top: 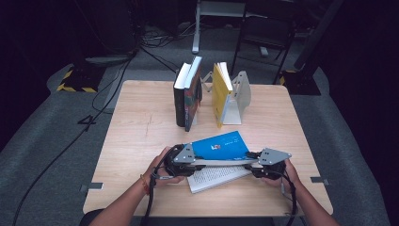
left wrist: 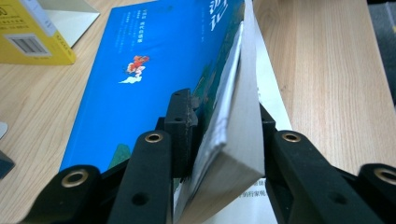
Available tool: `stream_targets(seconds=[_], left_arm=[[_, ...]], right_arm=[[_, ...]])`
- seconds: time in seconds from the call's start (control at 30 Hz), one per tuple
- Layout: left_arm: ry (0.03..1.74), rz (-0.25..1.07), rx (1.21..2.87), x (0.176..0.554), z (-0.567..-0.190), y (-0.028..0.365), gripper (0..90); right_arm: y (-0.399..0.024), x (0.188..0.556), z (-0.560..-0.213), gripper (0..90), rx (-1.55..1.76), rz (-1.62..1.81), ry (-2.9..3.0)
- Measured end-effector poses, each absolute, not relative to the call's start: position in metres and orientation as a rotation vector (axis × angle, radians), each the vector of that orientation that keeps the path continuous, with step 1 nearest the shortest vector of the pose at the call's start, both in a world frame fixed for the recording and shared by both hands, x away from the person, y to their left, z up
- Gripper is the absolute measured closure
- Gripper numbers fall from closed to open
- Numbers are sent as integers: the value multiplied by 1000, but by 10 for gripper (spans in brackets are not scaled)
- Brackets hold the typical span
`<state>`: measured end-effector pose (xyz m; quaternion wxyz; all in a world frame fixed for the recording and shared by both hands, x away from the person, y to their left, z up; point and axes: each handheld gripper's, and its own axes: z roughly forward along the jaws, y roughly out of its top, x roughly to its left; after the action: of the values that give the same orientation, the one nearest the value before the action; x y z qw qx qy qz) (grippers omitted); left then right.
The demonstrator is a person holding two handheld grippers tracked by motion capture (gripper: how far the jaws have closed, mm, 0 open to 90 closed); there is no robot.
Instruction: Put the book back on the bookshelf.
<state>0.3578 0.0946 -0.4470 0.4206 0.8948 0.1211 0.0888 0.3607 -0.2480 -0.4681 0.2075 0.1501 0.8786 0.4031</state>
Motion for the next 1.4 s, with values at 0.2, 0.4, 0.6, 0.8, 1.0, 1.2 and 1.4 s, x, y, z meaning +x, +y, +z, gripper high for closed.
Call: stream_targets(seconds=[0.2,0.4,0.6,0.8,1.0,1.2,1.4], left_arm=[[345,233,2246,347,-433,94,458],[402,363,2314,333,-426,78,421],[496,454,2404,340,-439,76,471],[432,468,2440,348,-451,85,630],[385,409,2413,356,-454,97,646],[397,369,2393,359,-454,100,636],[441,387,2378,352,-447,89,494]], right_arm=[[-235,354,-461,652,347,1064,2437],[-220,347,-456,675,341,1018,2446],[-210,344,-453,679,336,979,2453],[-201,342,-453,678,308,953,2462],[-218,358,-462,584,345,1172,2508],[-228,365,-465,602,399,1235,2513],[-218,355,-458,647,367,1163,2477]])
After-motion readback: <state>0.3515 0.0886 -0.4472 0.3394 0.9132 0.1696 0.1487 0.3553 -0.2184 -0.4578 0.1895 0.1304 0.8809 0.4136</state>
